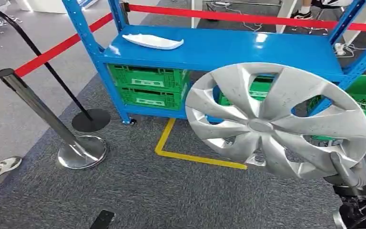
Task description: Take the parts from the cabinet and place them on the table.
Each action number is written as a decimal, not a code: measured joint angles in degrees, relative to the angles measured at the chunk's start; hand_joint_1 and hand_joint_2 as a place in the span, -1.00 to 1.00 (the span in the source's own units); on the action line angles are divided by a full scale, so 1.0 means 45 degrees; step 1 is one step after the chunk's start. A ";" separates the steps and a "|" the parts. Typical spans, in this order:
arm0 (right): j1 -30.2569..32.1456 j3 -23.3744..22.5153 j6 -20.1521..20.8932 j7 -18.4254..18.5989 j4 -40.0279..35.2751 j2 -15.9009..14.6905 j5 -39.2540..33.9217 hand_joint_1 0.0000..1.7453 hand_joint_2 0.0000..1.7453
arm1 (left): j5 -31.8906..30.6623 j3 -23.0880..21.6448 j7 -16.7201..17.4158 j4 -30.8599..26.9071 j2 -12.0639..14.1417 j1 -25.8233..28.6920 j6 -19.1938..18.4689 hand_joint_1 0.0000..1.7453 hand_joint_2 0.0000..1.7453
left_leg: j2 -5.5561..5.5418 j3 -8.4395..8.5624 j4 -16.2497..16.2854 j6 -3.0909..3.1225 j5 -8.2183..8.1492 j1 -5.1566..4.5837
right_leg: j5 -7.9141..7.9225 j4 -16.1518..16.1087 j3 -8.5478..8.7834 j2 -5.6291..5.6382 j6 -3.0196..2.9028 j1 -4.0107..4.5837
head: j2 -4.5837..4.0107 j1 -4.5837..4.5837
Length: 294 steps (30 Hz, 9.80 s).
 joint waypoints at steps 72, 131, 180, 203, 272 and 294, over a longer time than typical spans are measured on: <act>0.0561 -0.0806 0.0092 -0.0811 -0.0758 0.0554 0.2283 1.00 1.00 | 0.0005 0.0034 -0.0078 0.0000 -0.0058 0.0010 0.0272 -1.00 1.00 | 0.0917 0.1510 0.0068 -0.0222 -0.1104 0.0314 | 0.0705 0.0335 -0.0875 -0.0856 0.0305 0.0024 | 0.0000 -0.0024; 0.1964 -0.1812 0.0865 -0.0209 -0.1866 -0.0015 0.2273 1.00 1.00 | -0.0136 0.0194 0.0374 0.0015 -0.0209 0.0583 -0.0248 -1.00 1.00 | 0.0457 0.0590 0.1326 -0.0362 -0.0893 0.0388 | 0.0421 0.0366 -0.0654 -0.0849 0.0226 -0.0160 | 0.0000 -0.0277; 0.0025 -0.2283 0.1020 0.0568 -0.2069 -0.2176 0.1433 1.00 1.00 | -0.0131 0.0185 0.0146 0.0015 -0.0340 0.0206 -0.0389 -1.00 1.00 | -0.1565 0.0678 0.0331 0.0145 -0.0547 0.0237 | 0.0326 0.0694 -0.1026 0.1122 0.0772 -0.0374 | 0.0000 -0.0185; -0.0067 -0.2370 0.1088 0.0675 -0.2055 -0.2599 0.1384 1.00 1.00 | -0.0136 0.0180 0.0010 0.0015 -0.0437 0.0136 -0.0427 -1.00 1.00 | -0.0427 0.0900 0.0147 0.0554 -0.0677 0.0137 | -0.1565 0.4552 -0.2781 0.0000 0.0746 -0.0060 | 0.0000 -0.0257; 0.0535 -0.2827 0.0631 0.0816 -0.2220 -0.2803 0.1414 1.00 1.00 | -0.0165 0.0180 0.0233 0.0015 -0.0379 0.0102 -0.0612 -1.00 1.00 | -0.1638 0.0865 0.0367 0.0180 -0.0851 0.0265 | 0.0446 0.0714 -0.1174 0.1057 0.0732 -0.0330 | 0.0000 -0.0179; 0.0762 -0.2997 0.0748 0.0782 -0.2487 -0.2861 0.1360 1.00 1.00 | -0.0160 0.0180 0.0214 0.0015 -0.0393 0.0097 -0.0607 -1.00 1.00 | -0.0211 0.0944 0.0225 0.0526 -0.0887 0.0158 | -0.1328 0.3911 -0.2502 -0.0021 0.0795 -0.0078 | 0.0000 -0.0224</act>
